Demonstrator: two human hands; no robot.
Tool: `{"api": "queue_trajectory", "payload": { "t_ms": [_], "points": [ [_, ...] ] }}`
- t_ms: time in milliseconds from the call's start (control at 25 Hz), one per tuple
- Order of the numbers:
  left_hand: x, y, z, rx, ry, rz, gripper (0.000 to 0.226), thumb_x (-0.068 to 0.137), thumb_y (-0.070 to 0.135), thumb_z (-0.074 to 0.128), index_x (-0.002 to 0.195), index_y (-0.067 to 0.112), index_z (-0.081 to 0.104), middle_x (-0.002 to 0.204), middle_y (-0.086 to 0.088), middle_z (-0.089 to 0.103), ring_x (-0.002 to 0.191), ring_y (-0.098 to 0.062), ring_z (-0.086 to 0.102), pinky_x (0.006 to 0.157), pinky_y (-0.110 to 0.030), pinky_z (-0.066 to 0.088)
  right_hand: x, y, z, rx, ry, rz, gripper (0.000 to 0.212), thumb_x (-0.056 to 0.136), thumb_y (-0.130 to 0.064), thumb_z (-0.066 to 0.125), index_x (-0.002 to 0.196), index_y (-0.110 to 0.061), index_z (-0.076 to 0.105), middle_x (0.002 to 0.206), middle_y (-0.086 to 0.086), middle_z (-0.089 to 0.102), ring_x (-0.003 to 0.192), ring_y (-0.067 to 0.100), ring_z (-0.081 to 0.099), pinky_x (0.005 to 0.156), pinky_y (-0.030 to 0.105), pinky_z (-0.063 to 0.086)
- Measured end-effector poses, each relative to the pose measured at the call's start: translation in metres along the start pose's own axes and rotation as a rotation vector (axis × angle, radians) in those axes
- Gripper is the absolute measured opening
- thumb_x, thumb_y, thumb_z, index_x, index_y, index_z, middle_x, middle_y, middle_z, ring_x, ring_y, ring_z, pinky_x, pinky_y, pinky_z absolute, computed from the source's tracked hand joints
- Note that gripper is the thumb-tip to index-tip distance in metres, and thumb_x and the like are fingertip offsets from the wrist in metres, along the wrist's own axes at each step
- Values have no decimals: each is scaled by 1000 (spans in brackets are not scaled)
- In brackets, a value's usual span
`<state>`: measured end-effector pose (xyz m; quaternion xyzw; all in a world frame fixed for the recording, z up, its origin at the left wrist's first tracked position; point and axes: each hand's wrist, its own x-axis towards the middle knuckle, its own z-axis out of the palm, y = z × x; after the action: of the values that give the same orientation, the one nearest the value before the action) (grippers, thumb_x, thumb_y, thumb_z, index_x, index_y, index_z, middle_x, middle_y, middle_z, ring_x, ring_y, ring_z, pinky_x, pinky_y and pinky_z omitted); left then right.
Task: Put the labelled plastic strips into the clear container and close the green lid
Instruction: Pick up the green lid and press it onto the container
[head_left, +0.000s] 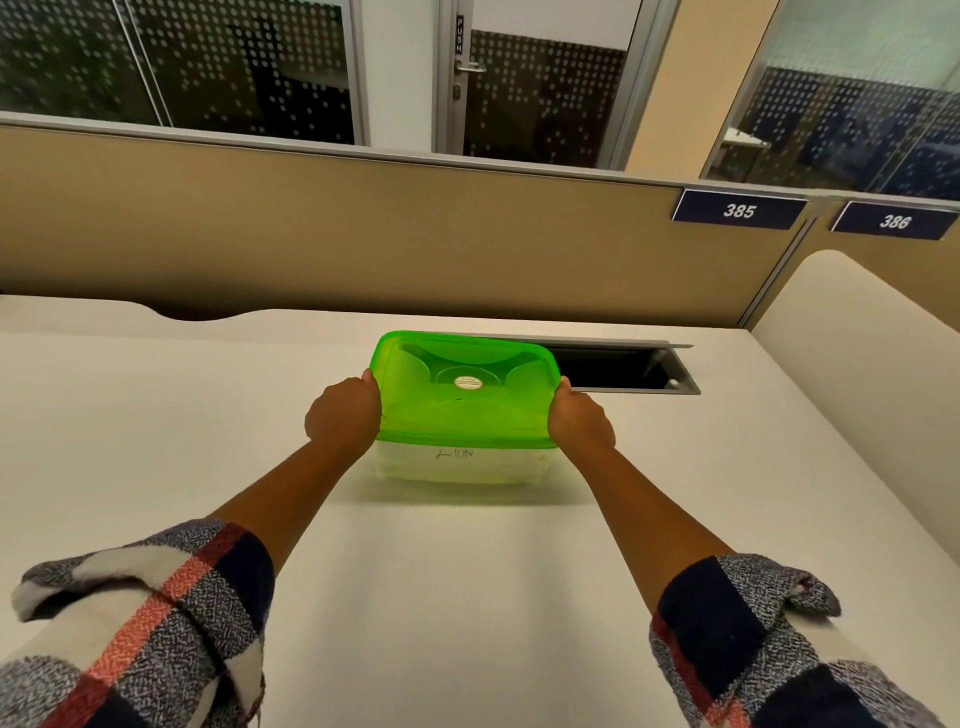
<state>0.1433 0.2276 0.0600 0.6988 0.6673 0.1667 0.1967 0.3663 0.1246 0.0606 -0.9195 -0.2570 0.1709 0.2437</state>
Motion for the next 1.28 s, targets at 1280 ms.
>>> {"api": "queue_trajectory", "payload": {
  "t_ms": [1280],
  "points": [
    [78,47,29,280,-14,340,69,88,60,29,119,2,47,125,-24,50,116,-40,44,90,-45,42,66,-49,12,-339,-81,-571,70,91,-62,27,132,-6,43,137,20,46,122,38,49,95,45,44]
  ]
}}
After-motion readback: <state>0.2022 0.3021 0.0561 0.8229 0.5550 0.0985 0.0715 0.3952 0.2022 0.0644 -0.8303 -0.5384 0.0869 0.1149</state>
